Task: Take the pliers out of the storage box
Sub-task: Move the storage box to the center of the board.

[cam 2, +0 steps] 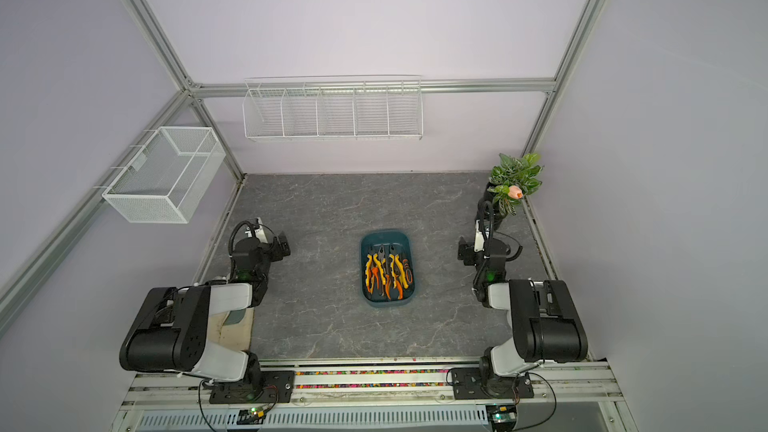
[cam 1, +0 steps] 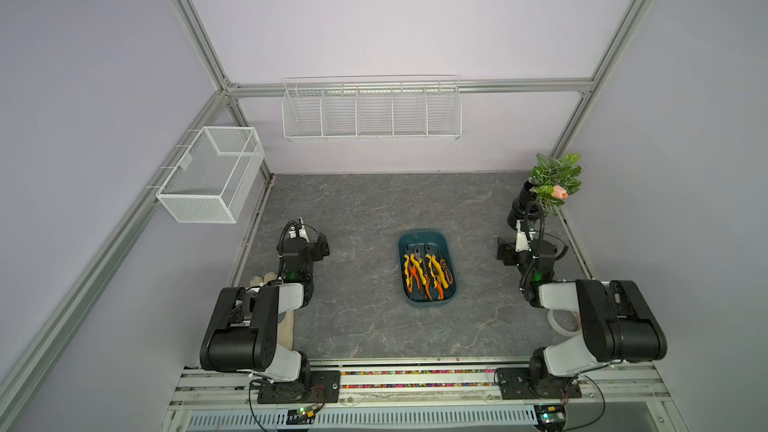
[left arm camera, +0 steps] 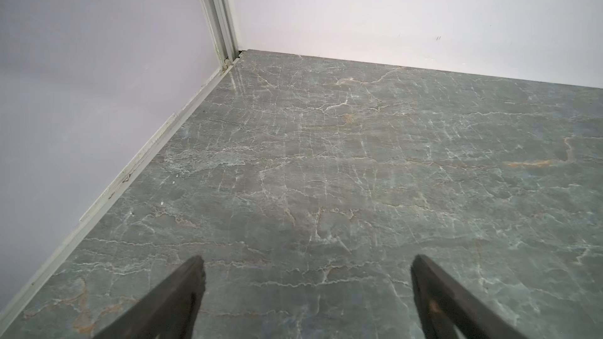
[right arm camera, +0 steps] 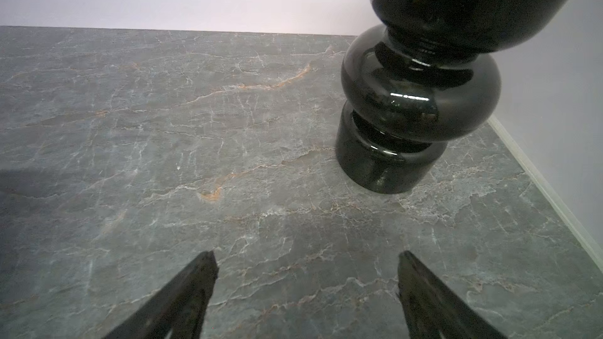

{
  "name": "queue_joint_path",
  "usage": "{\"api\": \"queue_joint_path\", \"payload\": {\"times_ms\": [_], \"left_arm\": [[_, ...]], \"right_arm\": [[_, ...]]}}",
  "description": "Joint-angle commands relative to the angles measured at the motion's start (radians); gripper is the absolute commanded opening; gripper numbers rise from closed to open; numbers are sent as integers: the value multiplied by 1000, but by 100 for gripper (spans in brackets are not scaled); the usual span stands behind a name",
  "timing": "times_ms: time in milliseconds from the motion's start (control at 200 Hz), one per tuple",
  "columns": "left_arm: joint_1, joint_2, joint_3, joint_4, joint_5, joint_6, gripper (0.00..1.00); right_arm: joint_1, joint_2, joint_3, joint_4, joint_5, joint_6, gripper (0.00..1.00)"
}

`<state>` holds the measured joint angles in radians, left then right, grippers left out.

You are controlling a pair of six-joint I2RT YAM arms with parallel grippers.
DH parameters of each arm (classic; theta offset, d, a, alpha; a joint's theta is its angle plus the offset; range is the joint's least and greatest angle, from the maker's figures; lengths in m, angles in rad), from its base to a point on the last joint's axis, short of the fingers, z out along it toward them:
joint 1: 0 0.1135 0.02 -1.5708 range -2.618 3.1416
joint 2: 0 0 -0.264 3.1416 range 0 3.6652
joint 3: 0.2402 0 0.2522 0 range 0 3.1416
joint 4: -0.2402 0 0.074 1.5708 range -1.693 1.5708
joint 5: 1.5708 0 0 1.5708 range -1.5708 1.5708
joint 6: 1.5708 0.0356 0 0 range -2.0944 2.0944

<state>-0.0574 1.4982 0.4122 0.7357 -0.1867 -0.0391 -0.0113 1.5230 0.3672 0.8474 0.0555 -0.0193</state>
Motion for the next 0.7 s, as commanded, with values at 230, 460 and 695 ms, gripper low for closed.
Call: {"api": "queue_joint_path", "payload": {"times_ms": [230,460,695], "left_arm": [[-4,14,21,22,-11,25,100],[-5,14,21,21,-8,25,99],[-12,-47,15,19,-23,56,99]], "right_arm": [[4,6,10,28,6,-14,89],[2,9,12,28,8,-11,89],[31,-103,64,-161,89,-13,89]]}}
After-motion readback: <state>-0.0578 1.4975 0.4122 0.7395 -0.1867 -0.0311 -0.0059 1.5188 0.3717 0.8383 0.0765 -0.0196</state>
